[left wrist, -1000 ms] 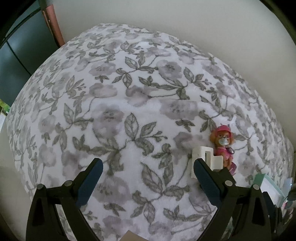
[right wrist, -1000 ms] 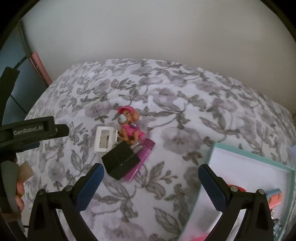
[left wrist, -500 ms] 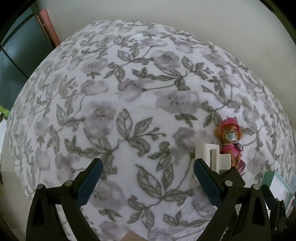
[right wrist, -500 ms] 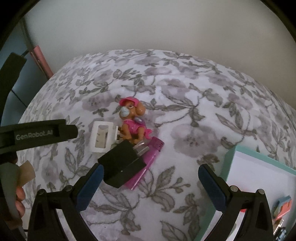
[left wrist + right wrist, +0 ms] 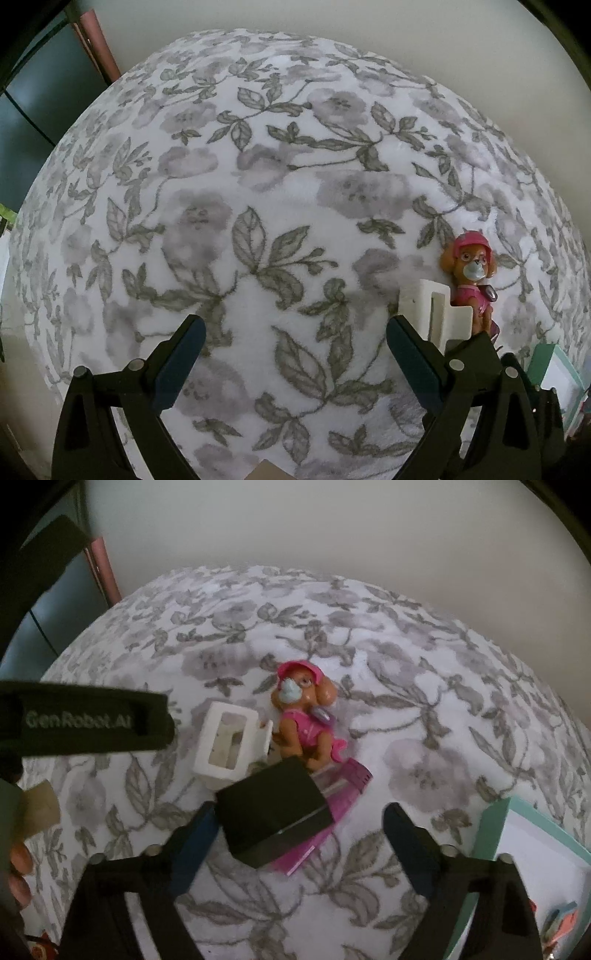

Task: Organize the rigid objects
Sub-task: 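Close the left gripper on the white clip while the right gripper grasps the black charger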

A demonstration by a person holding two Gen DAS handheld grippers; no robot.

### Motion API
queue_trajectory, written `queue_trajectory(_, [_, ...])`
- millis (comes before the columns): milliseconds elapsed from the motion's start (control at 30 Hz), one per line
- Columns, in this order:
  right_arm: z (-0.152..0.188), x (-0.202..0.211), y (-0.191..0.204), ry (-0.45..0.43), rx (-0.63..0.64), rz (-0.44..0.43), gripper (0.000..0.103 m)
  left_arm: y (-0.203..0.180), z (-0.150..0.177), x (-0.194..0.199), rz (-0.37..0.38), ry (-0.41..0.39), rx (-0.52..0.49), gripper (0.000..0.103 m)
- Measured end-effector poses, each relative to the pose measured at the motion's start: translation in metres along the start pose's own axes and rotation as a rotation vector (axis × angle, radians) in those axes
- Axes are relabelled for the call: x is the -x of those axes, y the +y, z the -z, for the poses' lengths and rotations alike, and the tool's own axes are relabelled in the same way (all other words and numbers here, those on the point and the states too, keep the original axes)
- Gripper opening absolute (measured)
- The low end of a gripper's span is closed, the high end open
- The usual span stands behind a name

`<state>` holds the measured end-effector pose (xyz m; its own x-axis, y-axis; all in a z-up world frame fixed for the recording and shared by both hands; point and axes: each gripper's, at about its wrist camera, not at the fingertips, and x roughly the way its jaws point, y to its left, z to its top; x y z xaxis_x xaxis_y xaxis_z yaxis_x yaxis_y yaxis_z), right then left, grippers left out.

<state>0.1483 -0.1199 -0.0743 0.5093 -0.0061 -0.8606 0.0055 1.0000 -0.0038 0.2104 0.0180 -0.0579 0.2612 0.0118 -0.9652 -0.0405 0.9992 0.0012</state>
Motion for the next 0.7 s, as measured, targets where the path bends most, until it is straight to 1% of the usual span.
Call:
queue_trajectory(33, [0.000,0.000,0.000,-0.005,0.001,-0.004,0.078,-0.001,0.000,-0.001,0.004,0.001,-0.002,0.098])
queue_trajectory(67, [0.000,0.001,0.001,-0.009,0.002,-0.006,0.077,-0.002,0.000,-0.001,0.010,0.001,-0.002,0.098])
queue_trajectory(100, [0.000,0.002,0.001,-0.012,0.001,-0.010,0.073,-0.003,0.000,-0.001,0.020,0.001,-0.003,0.098])
queue_trajectory(133, [-0.001,0.002,0.001,-0.016,-0.001,-0.019,0.066,-0.005,-0.001,-0.001,0.033,0.002,-0.004,0.098])
queue_trajectory(167, [-0.001,0.003,0.001,-0.020,-0.003,-0.025,0.064,-0.007,-0.001,-0.001,0.044,0.001,-0.006,0.098])
queue_trajectory(333, [0.000,0.005,-0.006,-0.019,-0.026,-0.040,0.063,-0.019,-0.001,-0.001,0.119,-0.013,-0.022,0.098])
queue_trajectory(433, [-0.001,0.009,-0.013,-0.013,-0.034,-0.031,0.063,-0.030,0.000,-0.004,0.128,-0.020,-0.050,0.098])
queue_trajectory(567, [-0.002,0.015,-0.027,-0.009,-0.060,-0.020,0.063,-0.042,0.001,-0.008,0.166,-0.022,-0.070,0.098])
queue_trajectory(700, [-0.002,0.020,-0.039,-0.010,-0.083,-0.008,0.061,-0.053,0.004,-0.011,0.169,-0.028,-0.092,0.098])
